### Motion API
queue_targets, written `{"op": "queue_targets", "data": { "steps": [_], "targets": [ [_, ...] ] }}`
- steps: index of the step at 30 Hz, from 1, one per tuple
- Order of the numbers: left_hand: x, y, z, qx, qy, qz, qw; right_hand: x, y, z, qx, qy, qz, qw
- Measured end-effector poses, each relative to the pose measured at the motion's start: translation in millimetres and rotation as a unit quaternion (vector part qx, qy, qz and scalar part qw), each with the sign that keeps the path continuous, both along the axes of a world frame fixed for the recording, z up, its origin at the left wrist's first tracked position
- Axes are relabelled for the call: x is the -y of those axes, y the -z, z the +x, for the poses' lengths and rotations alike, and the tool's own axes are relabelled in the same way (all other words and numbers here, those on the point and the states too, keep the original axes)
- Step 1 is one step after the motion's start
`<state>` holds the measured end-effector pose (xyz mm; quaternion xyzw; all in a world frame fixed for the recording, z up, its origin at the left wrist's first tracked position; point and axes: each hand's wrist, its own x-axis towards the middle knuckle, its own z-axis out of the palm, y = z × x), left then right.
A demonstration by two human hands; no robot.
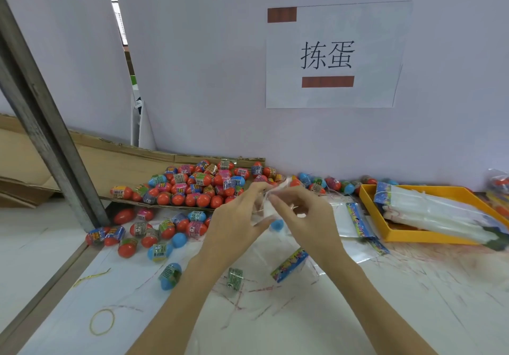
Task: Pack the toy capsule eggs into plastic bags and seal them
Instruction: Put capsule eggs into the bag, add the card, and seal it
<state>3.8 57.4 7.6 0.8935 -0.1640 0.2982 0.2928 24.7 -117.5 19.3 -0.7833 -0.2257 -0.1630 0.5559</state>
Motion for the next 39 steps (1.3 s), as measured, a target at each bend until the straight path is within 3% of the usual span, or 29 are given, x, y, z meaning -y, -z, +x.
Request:
{"op": "queue_targets", "data": {
  "steps": [4, 9, 11, 14, 16, 18, 20, 22, 25, 31, 39],
  "targets": [
    [2, 1, 2, 0.069, -0.023, 0.126, 0.989, 7, -1, 2, -0.03, -0.047, -0.02, 0.998],
    [2, 2, 1, 0.057, -0.026, 0.147, 0.987, 8, -9, -2, -0.011, -0.103, -0.069, 0.992],
    [0, 1, 0, 0.051, -0.026, 0.152, 0.987, 9, -10, -1, -0.042, -0.128, -0.098, 0.986],
    [-1, 0, 1, 0.033, -0.019, 0.152, 0.988, 12, -8, 2, -0.099, -0.129, -0.043, 0.986],
    [0, 0, 1, 0.034, -0.026, 0.158, 0.987, 14, -8, 3, -0.084, -0.087, -0.014, 0.993],
    [0, 0, 2, 0.018, -0.028, 0.121, 0.992, 16, -9, 5, -0.065, -0.053, 0.003, 0.996],
    [-4, -1, 3, -0.047, 0.0, 0.016, 0.999, 21, -9, 7, -0.071, -0.035, 0.018, 0.997],
    [-8, -3, 6, -0.119, 0.053, -0.124, 0.984, 26, -9, 9, -0.086, -0.017, 0.035, 0.996],
    [-12, -5, 8, -0.142, 0.054, -0.213, 0.965, 29, -10, 9, -0.108, -0.006, 0.086, 0.99],
    [-15, -3, 8, -0.186, 0.087, -0.236, 0.95, 34, -19, 7, -0.174, -0.086, 0.11, 0.975],
    [-14, -1, 8, -0.128, 0.076, -0.18, 0.972, 41, -21, 8, -0.291, -0.125, 0.105, 0.943]
  ]
}}
